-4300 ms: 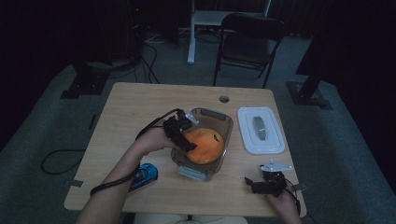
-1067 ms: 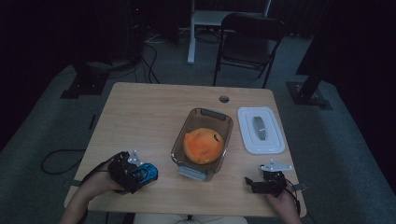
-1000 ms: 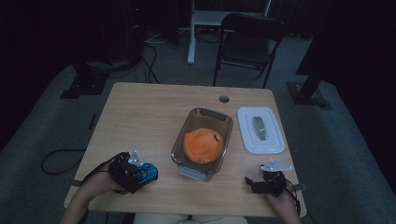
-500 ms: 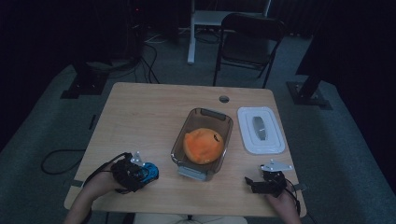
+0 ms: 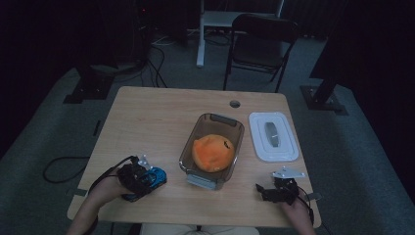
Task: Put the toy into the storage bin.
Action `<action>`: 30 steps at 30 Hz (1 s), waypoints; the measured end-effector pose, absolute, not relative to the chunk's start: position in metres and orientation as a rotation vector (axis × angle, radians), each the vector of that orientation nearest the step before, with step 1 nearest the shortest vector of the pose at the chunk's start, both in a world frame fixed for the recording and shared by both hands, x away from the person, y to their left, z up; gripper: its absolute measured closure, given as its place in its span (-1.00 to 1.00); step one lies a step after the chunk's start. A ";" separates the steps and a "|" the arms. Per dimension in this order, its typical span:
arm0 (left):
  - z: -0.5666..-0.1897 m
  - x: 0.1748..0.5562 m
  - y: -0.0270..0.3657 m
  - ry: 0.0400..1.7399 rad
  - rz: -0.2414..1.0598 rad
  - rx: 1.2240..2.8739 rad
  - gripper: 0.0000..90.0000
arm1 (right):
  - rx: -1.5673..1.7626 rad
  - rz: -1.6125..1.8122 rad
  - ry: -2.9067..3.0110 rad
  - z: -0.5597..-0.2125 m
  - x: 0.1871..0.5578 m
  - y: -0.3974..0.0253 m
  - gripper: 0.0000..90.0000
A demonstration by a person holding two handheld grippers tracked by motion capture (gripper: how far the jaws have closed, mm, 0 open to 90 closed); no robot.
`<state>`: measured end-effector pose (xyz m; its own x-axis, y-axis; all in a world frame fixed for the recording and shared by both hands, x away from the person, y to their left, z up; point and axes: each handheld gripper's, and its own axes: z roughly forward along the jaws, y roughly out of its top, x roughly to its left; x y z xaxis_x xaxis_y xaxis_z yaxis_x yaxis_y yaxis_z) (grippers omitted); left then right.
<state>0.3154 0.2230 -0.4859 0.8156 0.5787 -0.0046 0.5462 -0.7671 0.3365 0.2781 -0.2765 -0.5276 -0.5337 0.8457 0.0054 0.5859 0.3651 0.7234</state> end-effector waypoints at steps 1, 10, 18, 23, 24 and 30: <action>-0.486 0.315 0.223 0.851 0.144 2.681 -0.37 | 1.253 0.973 2.262 -0.528 0.278 -0.276 -0.72; -0.479 0.318 0.223 0.869 0.135 2.655 -0.37 | 1.266 0.960 2.254 -0.527 0.279 -0.270 -0.73; -0.478 0.321 0.221 0.870 0.145 2.667 -0.37 | 1.191 0.988 2.264 -0.520 0.284 -0.244 -0.72; -0.471 0.323 0.222 0.858 0.128 2.644 -0.37 | 1.147 1.036 2.243 -0.511 0.286 -0.226 -0.72; -0.470 0.323 0.222 0.860 0.144 2.651 -0.37 | 1.142 1.045 2.250 -0.511 0.287 -0.223 -0.72; -0.469 0.325 0.222 0.883 0.155 2.669 -0.37 | 1.072 1.034 2.320 -0.516 0.290 -0.194 -0.72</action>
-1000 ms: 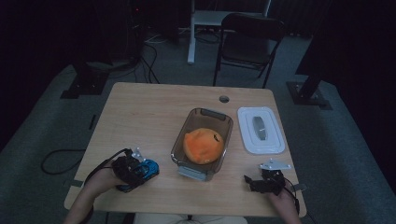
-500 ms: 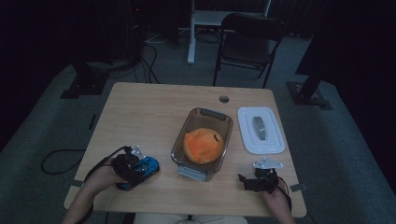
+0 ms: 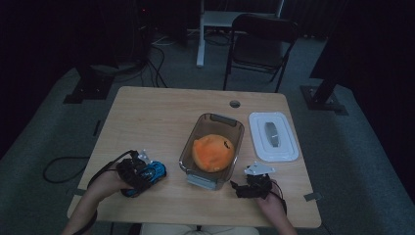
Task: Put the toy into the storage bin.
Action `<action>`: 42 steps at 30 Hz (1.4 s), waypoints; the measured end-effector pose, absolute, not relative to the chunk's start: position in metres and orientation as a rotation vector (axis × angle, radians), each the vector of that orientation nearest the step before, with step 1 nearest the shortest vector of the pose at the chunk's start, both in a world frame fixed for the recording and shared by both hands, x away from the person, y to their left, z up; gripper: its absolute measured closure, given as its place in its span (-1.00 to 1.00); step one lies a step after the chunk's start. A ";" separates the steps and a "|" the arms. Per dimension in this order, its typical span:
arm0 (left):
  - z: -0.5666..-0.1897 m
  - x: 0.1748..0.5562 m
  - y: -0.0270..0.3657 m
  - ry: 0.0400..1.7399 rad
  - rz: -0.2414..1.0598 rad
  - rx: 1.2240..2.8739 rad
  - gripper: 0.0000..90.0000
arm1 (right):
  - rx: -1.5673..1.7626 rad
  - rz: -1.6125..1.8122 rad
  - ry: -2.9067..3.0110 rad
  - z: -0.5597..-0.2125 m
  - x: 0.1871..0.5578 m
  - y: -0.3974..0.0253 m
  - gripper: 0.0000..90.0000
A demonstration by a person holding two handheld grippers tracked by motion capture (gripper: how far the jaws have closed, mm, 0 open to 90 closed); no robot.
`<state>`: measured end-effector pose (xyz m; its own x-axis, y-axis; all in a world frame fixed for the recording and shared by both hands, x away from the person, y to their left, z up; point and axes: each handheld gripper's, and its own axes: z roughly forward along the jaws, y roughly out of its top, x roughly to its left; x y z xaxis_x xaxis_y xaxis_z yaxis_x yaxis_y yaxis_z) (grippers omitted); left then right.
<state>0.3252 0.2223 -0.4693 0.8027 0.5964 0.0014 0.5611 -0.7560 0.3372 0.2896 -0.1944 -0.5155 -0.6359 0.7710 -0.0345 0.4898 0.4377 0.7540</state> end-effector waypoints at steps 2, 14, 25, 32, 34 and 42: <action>-0.468 0.326 0.223 0.865 0.140 2.658 -0.37 | 1.063 1.043 2.331 -0.515 0.291 -0.188 -0.72; -0.449 0.335 0.231 0.902 0.172 2.658 -0.37 | 1.006 1.073 2.345 -0.514 0.294 -0.151 -0.72; -0.430 0.343 0.236 0.910 0.196 2.662 -0.37 | 1.037 1.132 2.347 -0.515 0.306 -0.120 -0.74; -0.408 0.350 0.239 0.922 0.234 2.653 -0.37 | 1.029 1.062 2.341 -0.515 0.302 -0.132 -0.75; -0.402 0.351 0.239 0.926 0.229 2.633 -0.37 | 1.038 1.047 2.326 -0.516 0.299 -0.140 -0.75; -0.375 0.355 0.233 0.908 0.303 2.620 -0.37 | 1.083 0.962 2.305 -0.522 0.288 -0.175 -0.75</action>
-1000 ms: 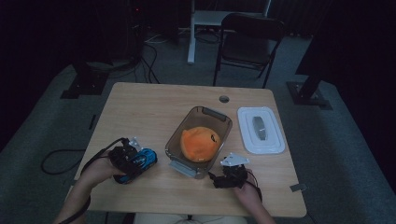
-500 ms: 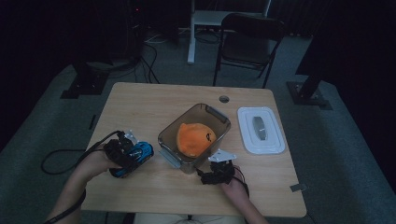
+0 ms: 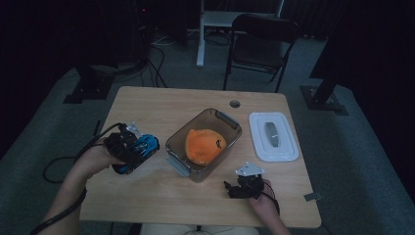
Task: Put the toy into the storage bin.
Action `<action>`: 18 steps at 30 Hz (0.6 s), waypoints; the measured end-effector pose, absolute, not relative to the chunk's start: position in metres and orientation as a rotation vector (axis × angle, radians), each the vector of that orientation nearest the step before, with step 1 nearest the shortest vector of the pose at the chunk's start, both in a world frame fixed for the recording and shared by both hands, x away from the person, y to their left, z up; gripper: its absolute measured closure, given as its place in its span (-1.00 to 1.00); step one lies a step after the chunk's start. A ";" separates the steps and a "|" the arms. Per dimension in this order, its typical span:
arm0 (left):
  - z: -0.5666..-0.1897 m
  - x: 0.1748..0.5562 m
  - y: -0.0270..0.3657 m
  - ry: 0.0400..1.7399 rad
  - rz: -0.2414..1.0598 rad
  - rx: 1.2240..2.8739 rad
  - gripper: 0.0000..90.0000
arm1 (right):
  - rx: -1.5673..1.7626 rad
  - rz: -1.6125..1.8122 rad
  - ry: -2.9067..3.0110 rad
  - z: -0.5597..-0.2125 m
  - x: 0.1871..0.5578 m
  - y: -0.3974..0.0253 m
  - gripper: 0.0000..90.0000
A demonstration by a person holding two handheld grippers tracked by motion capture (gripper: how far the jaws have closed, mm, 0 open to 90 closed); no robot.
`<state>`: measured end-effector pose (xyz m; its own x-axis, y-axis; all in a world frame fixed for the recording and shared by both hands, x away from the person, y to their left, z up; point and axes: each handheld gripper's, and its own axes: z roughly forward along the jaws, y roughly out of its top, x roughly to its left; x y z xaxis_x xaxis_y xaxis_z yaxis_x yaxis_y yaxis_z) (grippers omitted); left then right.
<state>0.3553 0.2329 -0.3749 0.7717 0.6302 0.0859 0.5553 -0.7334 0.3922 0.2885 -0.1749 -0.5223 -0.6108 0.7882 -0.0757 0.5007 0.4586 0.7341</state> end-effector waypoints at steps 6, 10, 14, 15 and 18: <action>-0.354 0.366 0.221 0.882 0.328 2.622 -0.37 | 1.135 0.960 2.274 -0.524 0.285 -0.192 -0.75; -0.344 0.374 0.208 0.859 0.317 2.618 -0.37 | 1.140 0.965 2.273 -0.524 0.285 -0.194 -0.75; -0.337 0.381 0.190 0.830 0.318 2.627 -0.37 | 1.129 0.944 2.274 -0.525 0.285 -0.192 -0.75; -0.336 0.383 0.186 0.817 0.312 2.630 -0.37 | 1.129 0.942 2.272 -0.525 0.285 -0.192 -0.75; -0.332 0.388 0.172 0.780 0.300 2.635 -0.37 | 1.133 0.950 2.271 -0.525 0.285 -0.193 -0.75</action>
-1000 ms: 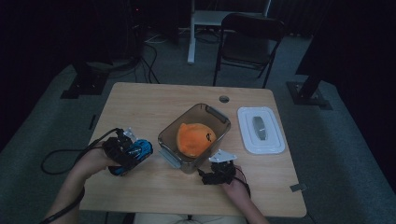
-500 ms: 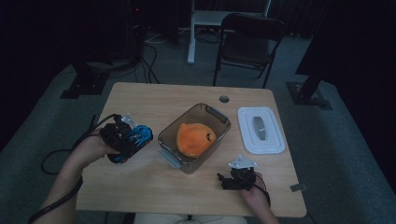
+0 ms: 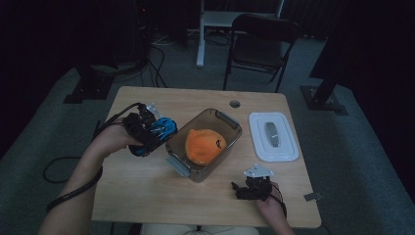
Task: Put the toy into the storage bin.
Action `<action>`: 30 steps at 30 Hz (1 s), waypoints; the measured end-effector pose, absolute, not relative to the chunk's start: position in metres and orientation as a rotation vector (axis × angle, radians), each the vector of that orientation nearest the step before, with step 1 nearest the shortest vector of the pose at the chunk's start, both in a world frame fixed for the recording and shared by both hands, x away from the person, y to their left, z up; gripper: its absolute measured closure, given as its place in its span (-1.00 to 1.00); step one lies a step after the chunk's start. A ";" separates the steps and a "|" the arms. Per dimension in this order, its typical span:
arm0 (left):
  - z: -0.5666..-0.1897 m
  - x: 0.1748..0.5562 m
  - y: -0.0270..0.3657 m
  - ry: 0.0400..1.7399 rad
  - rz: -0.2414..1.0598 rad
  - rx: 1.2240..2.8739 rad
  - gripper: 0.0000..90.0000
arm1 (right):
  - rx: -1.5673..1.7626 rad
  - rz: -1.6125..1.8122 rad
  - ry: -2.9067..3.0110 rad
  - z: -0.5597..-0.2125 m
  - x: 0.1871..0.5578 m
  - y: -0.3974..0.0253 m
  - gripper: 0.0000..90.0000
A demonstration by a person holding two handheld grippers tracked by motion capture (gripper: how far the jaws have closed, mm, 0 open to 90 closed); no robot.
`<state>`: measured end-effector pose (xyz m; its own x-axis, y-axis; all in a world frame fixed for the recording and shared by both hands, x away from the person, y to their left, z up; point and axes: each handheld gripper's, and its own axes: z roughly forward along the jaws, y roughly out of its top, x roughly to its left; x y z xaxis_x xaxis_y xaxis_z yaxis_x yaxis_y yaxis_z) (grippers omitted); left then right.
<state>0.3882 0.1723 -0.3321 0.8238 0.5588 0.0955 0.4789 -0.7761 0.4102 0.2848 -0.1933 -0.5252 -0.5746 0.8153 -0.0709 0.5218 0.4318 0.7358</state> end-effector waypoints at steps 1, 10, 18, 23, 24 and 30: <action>-0.331 0.390 0.168 0.776 0.296 2.631 -0.37 | 1.135 0.947 2.271 -0.525 0.285 -0.193 -0.75; -0.327 0.408 0.126 0.720 0.259 2.639 -0.37 | 1.141 0.950 2.275 -0.526 0.285 -0.194 -0.75; -0.329 0.419 0.090 0.691 0.237 2.626 -0.37 | 1.142 0.953 2.277 -0.526 0.285 -0.194 -0.75; -0.339 0.425 0.075 0.689 0.225 2.630 -0.37 | 1.140 0.956 2.279 -0.526 0.285 -0.194 -0.75; -0.341 0.426 0.074 0.685 0.227 2.636 -0.37 | 1.139 0.956 2.280 -0.526 0.285 -0.194 -0.75; -0.350 0.431 0.069 0.710 0.200 2.616 -0.37 | 1.138 0.956 2.280 -0.526 0.285 -0.194 -0.74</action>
<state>0.4306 0.0691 -0.3500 0.8591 0.5110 0.0280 0.4505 -0.7810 0.4326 0.2845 -0.1941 -0.5261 -0.5788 0.8132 -0.0608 0.5267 0.4297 0.7335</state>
